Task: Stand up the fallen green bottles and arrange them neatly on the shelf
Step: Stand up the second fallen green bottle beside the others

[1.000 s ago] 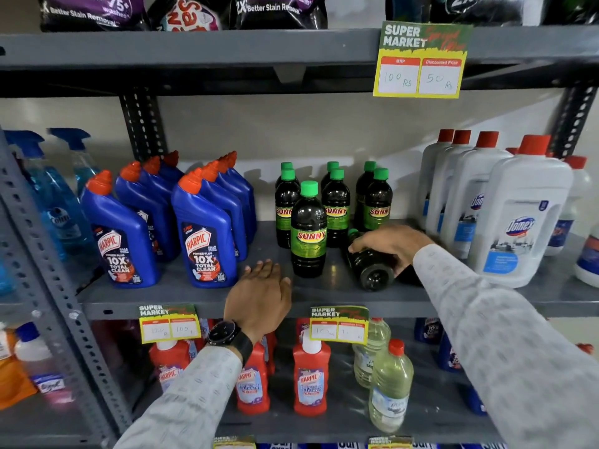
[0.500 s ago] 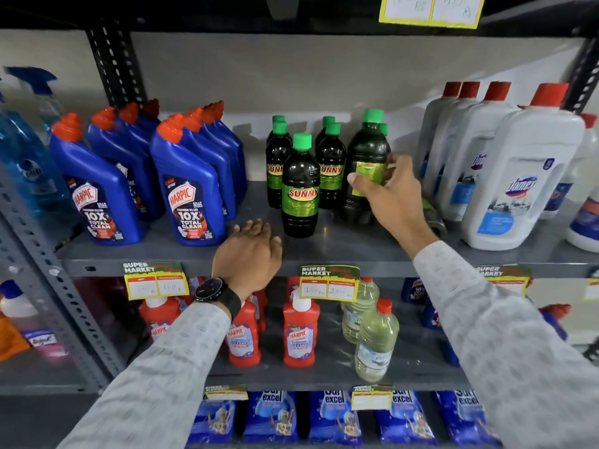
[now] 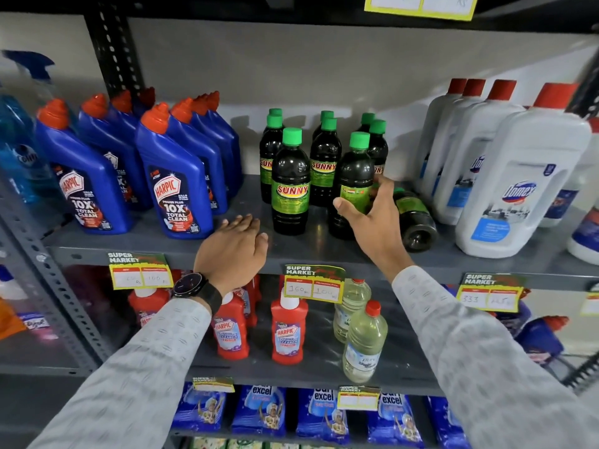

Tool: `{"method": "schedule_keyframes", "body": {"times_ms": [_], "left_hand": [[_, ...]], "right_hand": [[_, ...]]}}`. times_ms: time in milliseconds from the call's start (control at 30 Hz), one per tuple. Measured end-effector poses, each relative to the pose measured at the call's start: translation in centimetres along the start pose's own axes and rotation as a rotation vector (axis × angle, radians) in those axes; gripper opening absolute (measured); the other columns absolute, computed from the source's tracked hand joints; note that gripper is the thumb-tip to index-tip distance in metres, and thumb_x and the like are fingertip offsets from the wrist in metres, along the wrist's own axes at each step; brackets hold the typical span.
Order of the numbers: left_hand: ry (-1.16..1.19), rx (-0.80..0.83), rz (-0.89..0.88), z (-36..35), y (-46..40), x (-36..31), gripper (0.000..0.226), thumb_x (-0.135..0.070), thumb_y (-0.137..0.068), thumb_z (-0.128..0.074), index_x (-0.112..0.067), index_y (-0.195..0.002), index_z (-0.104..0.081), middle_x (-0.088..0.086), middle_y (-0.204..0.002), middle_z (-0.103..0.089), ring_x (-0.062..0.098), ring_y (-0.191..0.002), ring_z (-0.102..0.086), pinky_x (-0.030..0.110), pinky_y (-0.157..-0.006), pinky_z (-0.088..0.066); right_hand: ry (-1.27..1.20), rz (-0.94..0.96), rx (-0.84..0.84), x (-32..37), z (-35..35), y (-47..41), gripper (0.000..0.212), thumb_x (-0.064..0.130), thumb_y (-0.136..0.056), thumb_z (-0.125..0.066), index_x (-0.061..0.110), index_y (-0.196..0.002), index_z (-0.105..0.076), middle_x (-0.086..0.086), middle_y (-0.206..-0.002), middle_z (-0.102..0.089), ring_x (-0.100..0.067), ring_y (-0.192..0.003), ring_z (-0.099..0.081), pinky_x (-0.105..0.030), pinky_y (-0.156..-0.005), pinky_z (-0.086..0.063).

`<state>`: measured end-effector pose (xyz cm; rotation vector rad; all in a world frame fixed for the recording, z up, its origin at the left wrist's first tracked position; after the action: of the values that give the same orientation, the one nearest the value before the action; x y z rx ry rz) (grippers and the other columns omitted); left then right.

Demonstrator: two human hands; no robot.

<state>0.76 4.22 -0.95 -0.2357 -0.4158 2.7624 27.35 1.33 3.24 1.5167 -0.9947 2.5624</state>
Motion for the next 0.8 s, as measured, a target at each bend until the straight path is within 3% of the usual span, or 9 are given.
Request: {"method": "schedule_keyframes", "body": {"times_ms": [100,200,333,467,533,633,700,800], "left_hand": [[0.000,-0.001,0.005,0.0,0.0,-0.1,0.059,-0.039,-0.106,-0.022,-0.010,-0.155,-0.038,0.008,-0.165,-0.034,0.020,-0.155,-0.028,0.041,-0.128,-0.016],[-0.008,0.000,0.004,0.1,0.0,-0.2,0.059,-0.039,-0.106,-0.023,-0.010,-0.155,-0.038,0.009,-0.165,-0.034,0.021,-0.155,-0.028,0.040,-0.128,-0.016],[-0.002,-0.021,-0.015,0.0,0.1,-0.1,0.058,-0.038,-0.107,-0.024,-0.010,-0.154,-0.041,0.010,-0.164,-0.036,0.021,-0.154,-0.030,0.041,-0.128,-0.017],[-0.011,-0.037,-0.021,-0.3,0.0,0.0,0.058,-0.039,-0.107,-0.023,-0.010,-0.154,-0.041,0.009,-0.164,-0.037,0.020,-0.153,-0.031,0.039,-0.127,-0.016],[-0.014,-0.047,-0.023,-0.3,0.0,0.1,0.058,-0.039,-0.107,-0.023,-0.010,-0.153,-0.042,0.010,-0.163,-0.038,0.021,-0.153,-0.032,0.039,-0.127,-0.018],[-0.020,-0.060,-0.026,-0.4,0.0,0.2,0.058,-0.039,-0.106,-0.023,-0.010,-0.153,-0.043,0.010,-0.163,-0.038,0.020,-0.152,-0.033,0.039,-0.127,-0.019],[-0.021,-0.061,-0.022,-0.5,0.0,0.2,0.058,-0.039,-0.106,-0.022,-0.011,-0.153,-0.042,0.008,-0.163,-0.037,0.019,-0.153,-0.032,0.039,-0.127,-0.018],[-0.018,-0.067,-0.018,-0.6,-0.1,0.2,0.058,-0.039,-0.106,-0.022,-0.012,-0.154,-0.040,0.008,-0.164,-0.036,0.019,-0.153,-0.031,0.038,-0.128,-0.017]], "right_hand": [[-0.115,-0.067,0.089,-0.4,-0.3,-0.3,0.074,0.015,-0.091,-0.077,0.020,-0.153,-0.036,0.006,-0.126,-0.067,-0.002,-0.113,-0.064,-0.026,-0.100,-0.050],[-0.113,-0.079,0.099,-0.5,-0.5,-0.5,0.063,0.012,-0.090,-0.078,0.018,-0.144,-0.047,0.003,-0.126,-0.070,-0.014,-0.116,-0.066,-0.041,-0.107,-0.050],[-0.077,-0.063,0.086,-0.3,-0.4,-0.3,0.074,0.026,-0.081,-0.089,0.017,-0.141,-0.047,0.005,-0.123,-0.069,-0.010,-0.112,-0.065,-0.023,-0.096,-0.051],[-0.055,-0.058,0.064,-0.2,-0.3,-0.3,0.080,0.032,-0.076,-0.093,0.021,-0.139,-0.044,0.018,-0.114,-0.065,0.015,-0.098,-0.061,-0.002,-0.078,-0.045],[-0.104,-0.079,0.094,-0.4,-0.5,-0.4,0.077,0.026,-0.082,-0.089,0.021,-0.144,-0.043,0.018,-0.117,-0.065,0.015,-0.102,-0.062,-0.009,-0.088,-0.049],[-0.214,-0.102,0.132,-0.9,-0.7,-0.6,0.070,0.006,-0.090,-0.077,0.018,-0.151,-0.043,0.001,-0.130,-0.068,-0.013,-0.120,-0.065,-0.041,-0.111,-0.049],[-0.230,-0.089,0.133,-1.2,-0.7,-0.7,0.066,0.002,-0.089,-0.077,0.019,-0.146,-0.047,0.000,-0.129,-0.070,-0.017,-0.120,-0.066,-0.046,-0.110,-0.050],[-0.201,-0.065,0.113,-1.3,-0.8,-0.7,0.072,0.010,-0.084,-0.085,0.026,-0.140,-0.042,0.004,-0.122,-0.068,-0.013,-0.115,-0.067,-0.043,-0.106,-0.054]]}}
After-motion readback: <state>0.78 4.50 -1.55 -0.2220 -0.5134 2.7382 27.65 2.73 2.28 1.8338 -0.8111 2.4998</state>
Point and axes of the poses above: each hand's wrist, its own y-axis away from the middle knuckle, its own z-axis out of the back of the hand, x = y × z, the point moved 4 cm from there along -y, towards the middle knuckle
